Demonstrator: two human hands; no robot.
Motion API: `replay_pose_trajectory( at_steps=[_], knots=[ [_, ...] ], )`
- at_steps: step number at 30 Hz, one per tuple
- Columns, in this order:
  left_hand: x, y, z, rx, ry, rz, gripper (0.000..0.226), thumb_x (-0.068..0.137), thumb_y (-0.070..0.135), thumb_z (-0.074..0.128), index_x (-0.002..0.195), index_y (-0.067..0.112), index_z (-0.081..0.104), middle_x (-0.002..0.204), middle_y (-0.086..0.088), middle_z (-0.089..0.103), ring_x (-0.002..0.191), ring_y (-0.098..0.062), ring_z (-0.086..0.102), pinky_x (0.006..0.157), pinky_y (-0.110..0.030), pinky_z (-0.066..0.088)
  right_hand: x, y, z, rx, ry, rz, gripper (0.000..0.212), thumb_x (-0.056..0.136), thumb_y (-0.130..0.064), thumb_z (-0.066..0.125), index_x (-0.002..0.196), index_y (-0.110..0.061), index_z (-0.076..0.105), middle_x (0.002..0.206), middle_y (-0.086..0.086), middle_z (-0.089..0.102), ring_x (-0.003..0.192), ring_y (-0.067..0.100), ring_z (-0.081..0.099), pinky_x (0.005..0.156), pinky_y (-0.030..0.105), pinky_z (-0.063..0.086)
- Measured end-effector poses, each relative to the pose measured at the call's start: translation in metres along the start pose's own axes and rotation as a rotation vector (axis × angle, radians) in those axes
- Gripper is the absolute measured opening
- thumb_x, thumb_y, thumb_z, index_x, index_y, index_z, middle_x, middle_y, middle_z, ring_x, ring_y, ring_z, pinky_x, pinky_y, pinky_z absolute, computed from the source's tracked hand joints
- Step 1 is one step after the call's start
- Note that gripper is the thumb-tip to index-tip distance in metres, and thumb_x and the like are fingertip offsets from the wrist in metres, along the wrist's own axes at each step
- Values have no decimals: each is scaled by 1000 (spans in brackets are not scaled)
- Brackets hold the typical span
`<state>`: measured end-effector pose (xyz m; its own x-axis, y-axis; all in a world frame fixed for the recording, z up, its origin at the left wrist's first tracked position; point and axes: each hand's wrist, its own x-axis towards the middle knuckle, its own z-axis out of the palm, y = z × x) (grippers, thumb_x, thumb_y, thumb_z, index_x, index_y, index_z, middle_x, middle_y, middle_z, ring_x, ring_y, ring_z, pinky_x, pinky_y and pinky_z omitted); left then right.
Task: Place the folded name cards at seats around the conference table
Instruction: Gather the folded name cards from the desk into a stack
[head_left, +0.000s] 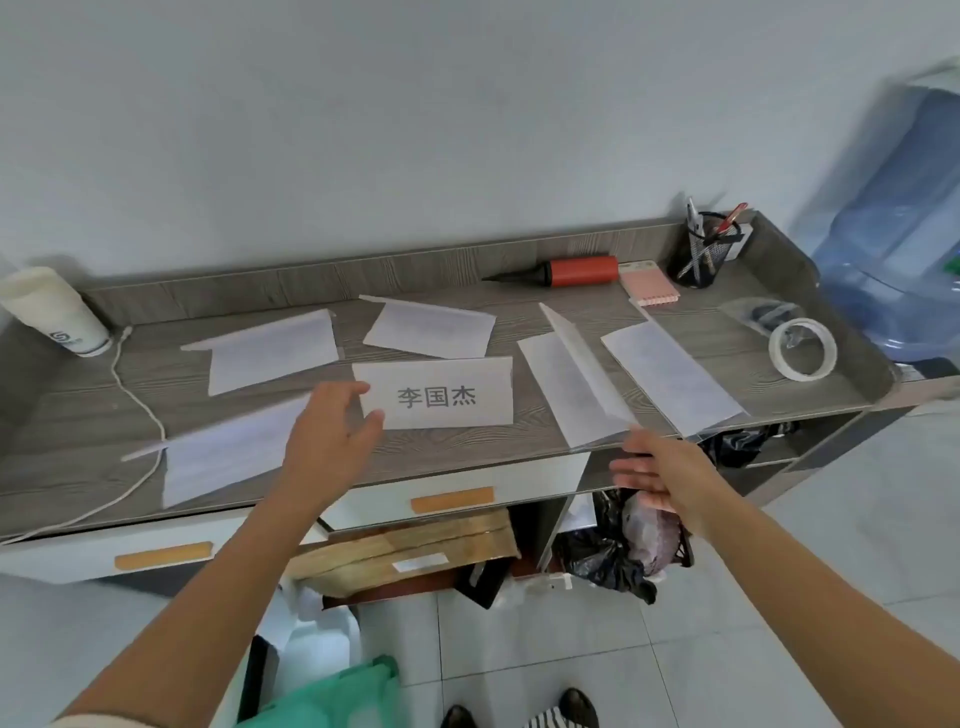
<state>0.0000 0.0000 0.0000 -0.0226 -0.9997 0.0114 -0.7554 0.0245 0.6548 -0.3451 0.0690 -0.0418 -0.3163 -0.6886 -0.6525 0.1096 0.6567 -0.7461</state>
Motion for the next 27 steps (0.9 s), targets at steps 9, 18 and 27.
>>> replay_pose_trajectory(
  at_steps=[9, 18, 27],
  knots=[
    [42, -22, 30, 568, -139, 163, 73, 93, 33, 51, 152, 16, 11, 161, -14, 4, 144, -36, 16, 112, -51, 28, 39, -16, 27, 594, -58, 187, 23, 96, -27, 53, 91, -4, 53, 73, 12, 73, 48, 17, 71, 38, 19, 51],
    [39, -33, 34, 552, -162, 194, 83, 91, 30, 54, 152, 19, 0, 162, -11, -7, 139, -35, 29, 110, -50, 30, 17, -62, 29, 689, -34, -152, 10, 95, -16, 54, 88, -10, 59, 58, -1, 73, 47, 9, 66, 43, 17, 52],
    [46, -36, 16, 83, -213, 161, 65, 93, 12, 49, 150, 20, 20, 161, -4, 9, 139, -28, 32, 105, -42, 42, -22, -100, 60, -121, -4, -784, 17, 94, -16, 56, 80, -24, 62, 77, -3, 72, 62, 4, 67, 54, 19, 52]
  ],
)
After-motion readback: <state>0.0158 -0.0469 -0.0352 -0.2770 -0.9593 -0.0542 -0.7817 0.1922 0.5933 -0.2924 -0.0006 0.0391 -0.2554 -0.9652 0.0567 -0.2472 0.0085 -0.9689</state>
